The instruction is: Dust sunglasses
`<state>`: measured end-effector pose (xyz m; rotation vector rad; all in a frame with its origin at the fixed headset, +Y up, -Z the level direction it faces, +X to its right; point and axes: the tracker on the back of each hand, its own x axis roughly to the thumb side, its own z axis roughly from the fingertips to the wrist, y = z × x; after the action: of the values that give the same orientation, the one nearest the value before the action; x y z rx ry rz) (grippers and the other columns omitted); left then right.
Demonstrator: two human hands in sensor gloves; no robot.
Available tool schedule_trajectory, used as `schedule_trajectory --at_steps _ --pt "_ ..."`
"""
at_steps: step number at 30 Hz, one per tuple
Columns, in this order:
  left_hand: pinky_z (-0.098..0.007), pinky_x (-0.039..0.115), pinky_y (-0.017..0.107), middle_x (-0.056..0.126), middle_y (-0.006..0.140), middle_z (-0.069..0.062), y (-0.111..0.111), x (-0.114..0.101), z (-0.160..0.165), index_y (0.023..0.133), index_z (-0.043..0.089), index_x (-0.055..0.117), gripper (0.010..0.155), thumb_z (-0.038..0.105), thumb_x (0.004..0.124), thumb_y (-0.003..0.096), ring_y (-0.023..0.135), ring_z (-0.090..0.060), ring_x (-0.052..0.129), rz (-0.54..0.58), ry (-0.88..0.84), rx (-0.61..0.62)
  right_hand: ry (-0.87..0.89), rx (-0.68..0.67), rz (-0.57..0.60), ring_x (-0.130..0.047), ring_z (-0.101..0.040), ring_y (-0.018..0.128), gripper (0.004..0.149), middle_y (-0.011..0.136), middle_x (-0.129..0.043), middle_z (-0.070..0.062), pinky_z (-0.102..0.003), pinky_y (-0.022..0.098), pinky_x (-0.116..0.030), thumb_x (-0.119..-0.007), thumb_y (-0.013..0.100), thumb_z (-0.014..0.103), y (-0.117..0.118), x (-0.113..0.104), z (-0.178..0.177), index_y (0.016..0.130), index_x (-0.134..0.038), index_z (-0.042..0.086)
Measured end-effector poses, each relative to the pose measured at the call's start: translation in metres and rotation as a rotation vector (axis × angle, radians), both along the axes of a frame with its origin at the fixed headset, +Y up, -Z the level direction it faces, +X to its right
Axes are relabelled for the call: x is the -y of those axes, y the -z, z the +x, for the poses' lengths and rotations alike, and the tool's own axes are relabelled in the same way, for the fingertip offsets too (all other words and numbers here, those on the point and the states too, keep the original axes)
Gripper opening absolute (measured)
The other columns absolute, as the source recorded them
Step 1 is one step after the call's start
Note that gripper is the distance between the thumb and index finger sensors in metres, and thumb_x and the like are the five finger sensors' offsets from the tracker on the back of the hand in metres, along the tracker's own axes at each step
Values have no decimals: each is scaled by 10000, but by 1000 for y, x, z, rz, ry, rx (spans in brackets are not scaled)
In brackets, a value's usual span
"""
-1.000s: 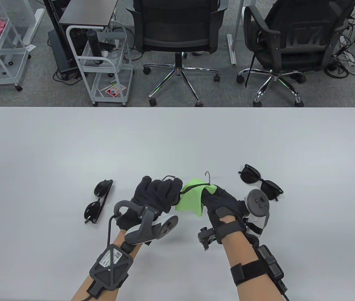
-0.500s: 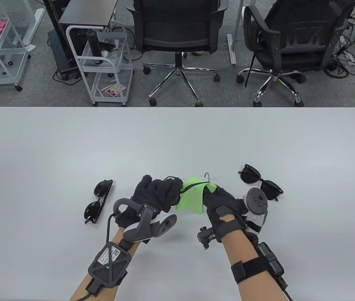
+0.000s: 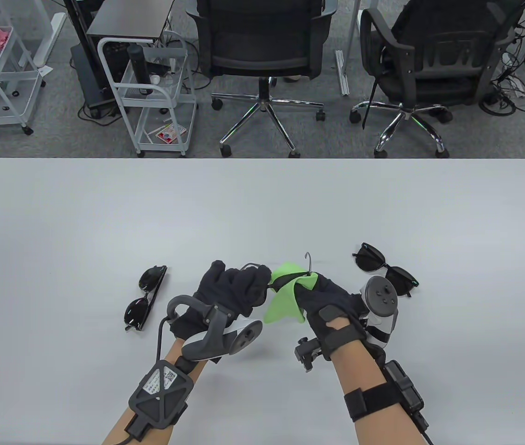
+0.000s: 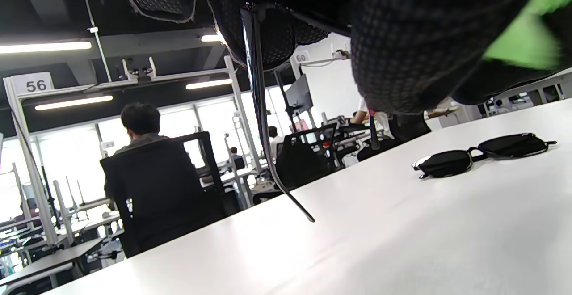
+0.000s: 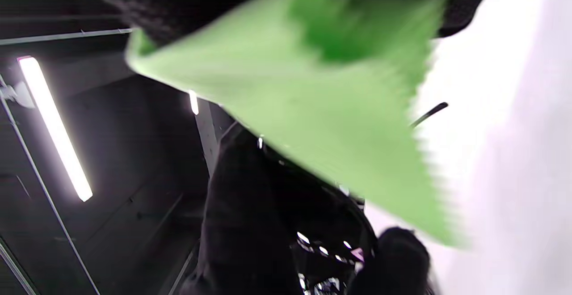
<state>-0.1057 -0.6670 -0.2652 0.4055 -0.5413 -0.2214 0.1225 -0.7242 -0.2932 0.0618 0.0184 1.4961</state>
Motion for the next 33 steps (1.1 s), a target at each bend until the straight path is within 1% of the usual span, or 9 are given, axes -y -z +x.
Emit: schedule_trajectory --at_steps 4,8,12,15,16,20,24,29,33 --pt "-491 636 765 675 1030 178 -2 -7 -3 1062 393 441 964 532 975 271 855 -76 861 4 -20 -4 69 -54 -2 -1030 -268 504 421 671 -1006 -66 -595 577 -713 -801 454 416 1 1 0 740 -938 140" --pt "-493 639 763 692 1022 188 -1 -8 -13 1057 406 460 961 525 991 264 858 -75 865 -18 -36 -23 151 -210 -37 -975 -335 676 444 832 -935 -89 -634 582 -665 -829 441 281 2 4 -7 861 -865 141" --pt "-493 638 763 688 1021 186 -3 -7 -10 1059 390 442 971 527 988 268 856 -76 861 -18 -39 -18 13 -101 5 -1023 -281 582 411 739 -986 -59 -597 572 -711 -914 395 284 1 -3 -4 787 -907 162" --pt "-491 641 762 687 1021 183 -6 -8 -4 1062 383 436 973 537 978 268 850 -74 864 -23 -56 4 -6 -23 18 -1045 -234 461 409 610 -1029 -34 -572 563 -739 -909 408 469 0 -3 2 683 -961 170" --pt "-492 640 762 694 1020 177 -7 -8 -1 1063 378 445 972 536 979 267 844 -80 869 -25 -59 9 9 -6 14 -1044 -234 454 409 602 -1030 -36 -573 564 -738 -901 409 470 0 -2 4 676 -965 168" --pt "-496 646 758 714 1016 158 -7 -6 -2 1063 367 463 971 540 980 260 825 -84 889 -31 -36 5 76 -96 -21 -1022 -279 556 414 707 -1000 -56 -602 575 -704 -831 450 412 3 6 4 760 -931 156" --pt "-503 642 759 721 1012 158 -6 -7 -6 1062 364 470 973 532 990 257 822 -87 892 -49 -57 0 127 -187 -42 -988 -315 629 433 792 -944 -87 -618 577 -684 -874 420 255 5 6 -1 837 -871 136" --pt "-501 645 758 721 1012 155 -9 -9 -2 1062 357 465 974 543 981 257 815 -81 897 -37 -70 12 -32 -65 33 -1034 -233 463 391 634 -1008 -44 -561 558 -750 -950 388 368 5 -6 4 719 -933 159" --pt "-496 644 762 724 1018 157 -7 -9 -4 1063 358 465 974 548 980 258 823 -77 906 -34 -78 3 48 -111 29 -1033 -259 532 429 692 -999 -65 -592 576 -716 -822 457 418 6 0 3 767 -925 140"
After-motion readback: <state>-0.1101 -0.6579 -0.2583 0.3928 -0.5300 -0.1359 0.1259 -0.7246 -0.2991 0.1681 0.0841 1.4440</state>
